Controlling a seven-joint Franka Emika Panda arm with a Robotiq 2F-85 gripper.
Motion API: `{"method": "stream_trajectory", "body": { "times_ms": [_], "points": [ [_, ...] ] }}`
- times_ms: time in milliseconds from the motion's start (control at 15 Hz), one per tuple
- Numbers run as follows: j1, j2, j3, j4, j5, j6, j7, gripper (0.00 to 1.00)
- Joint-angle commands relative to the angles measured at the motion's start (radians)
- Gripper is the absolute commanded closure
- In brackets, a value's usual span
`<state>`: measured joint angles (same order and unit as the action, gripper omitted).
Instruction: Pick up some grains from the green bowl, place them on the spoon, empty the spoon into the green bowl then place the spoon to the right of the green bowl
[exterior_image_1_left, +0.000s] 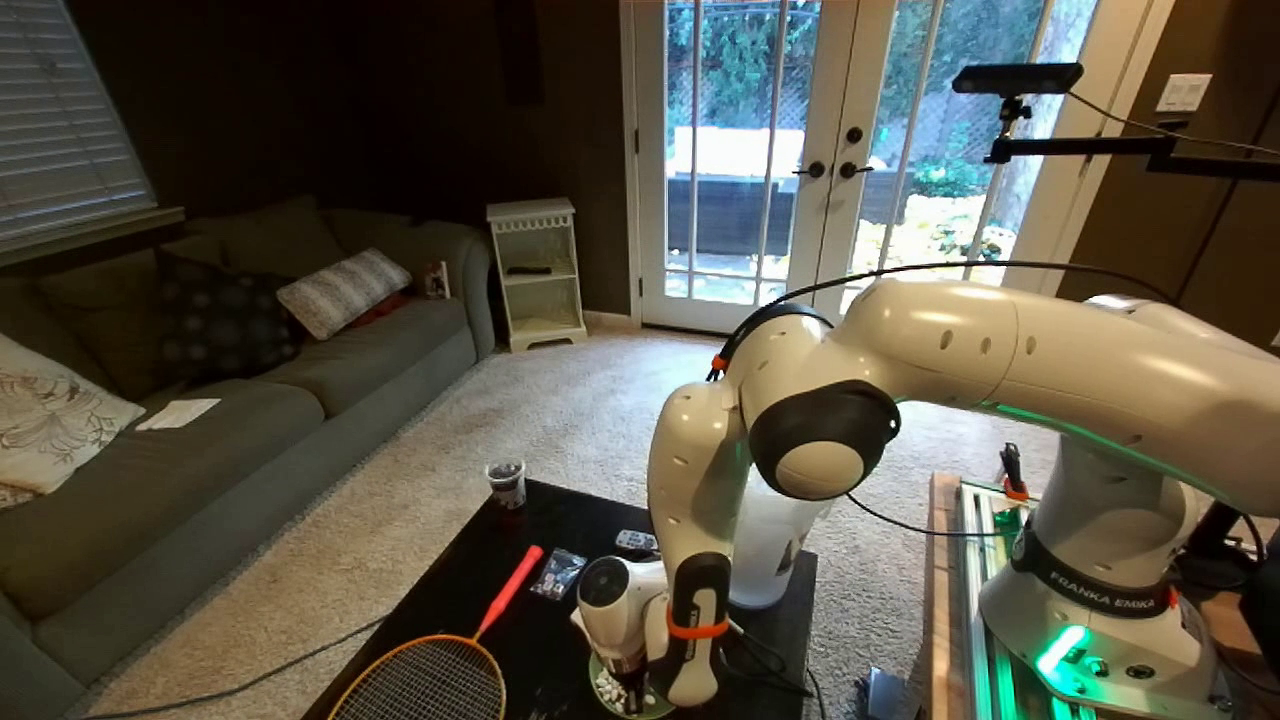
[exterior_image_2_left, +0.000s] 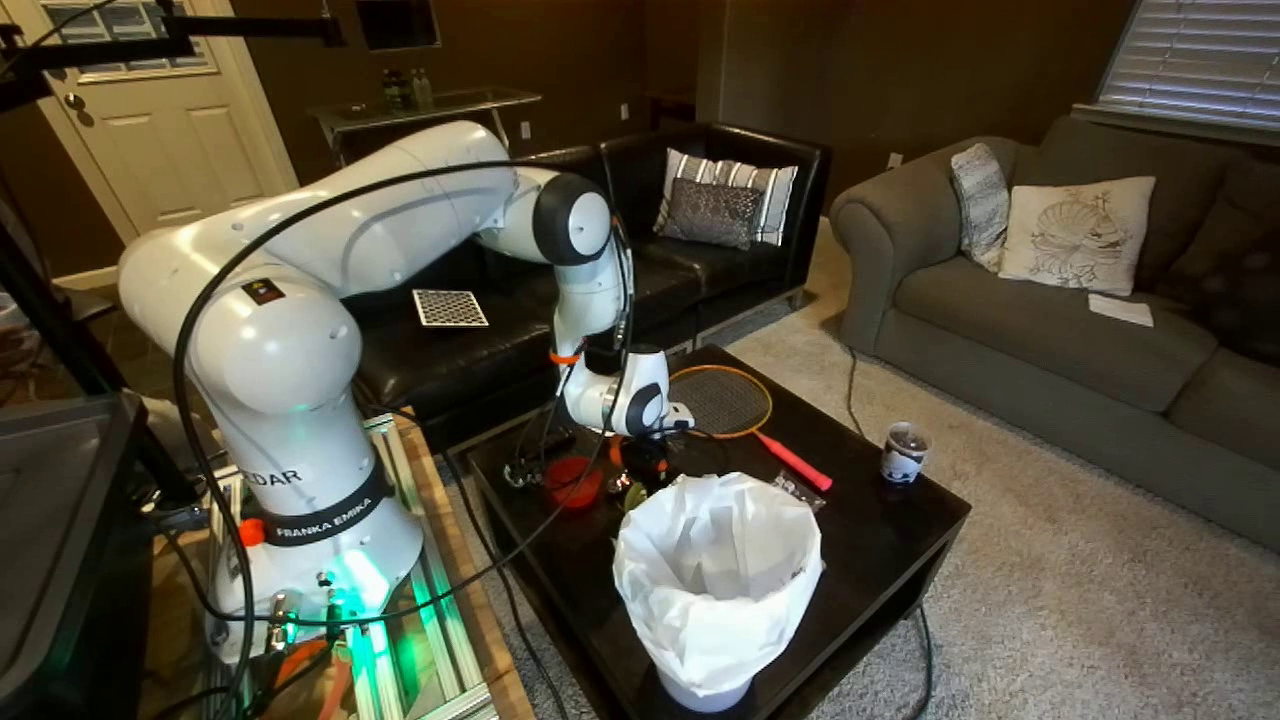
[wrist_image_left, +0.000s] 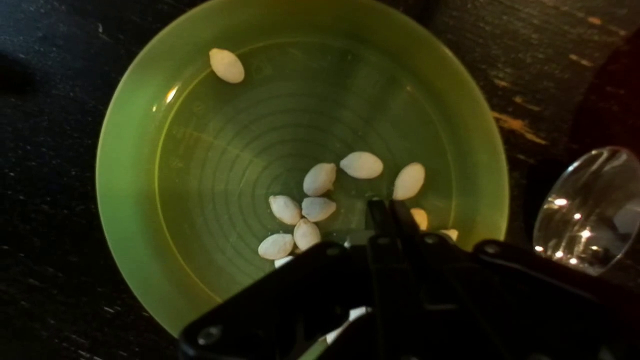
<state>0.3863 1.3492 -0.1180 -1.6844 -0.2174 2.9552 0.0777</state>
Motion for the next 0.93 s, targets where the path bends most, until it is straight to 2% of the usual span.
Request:
{"method": "stream_trajectory", "body": {
  "times_ms": [0, 533, 867],
  "points": [
    [0.010, -0.008, -0.001, -0.004, 0.017, -0.011, 0.000, 0.99],
    [0.044, -0.078, 0.001, -0.075, 0.003, -0.005, -0.008, 0.99],
    [0.015, -0.112, 0.060, -0.114, -0.005, -0.017, -0.059, 0.99]
  ]
}}
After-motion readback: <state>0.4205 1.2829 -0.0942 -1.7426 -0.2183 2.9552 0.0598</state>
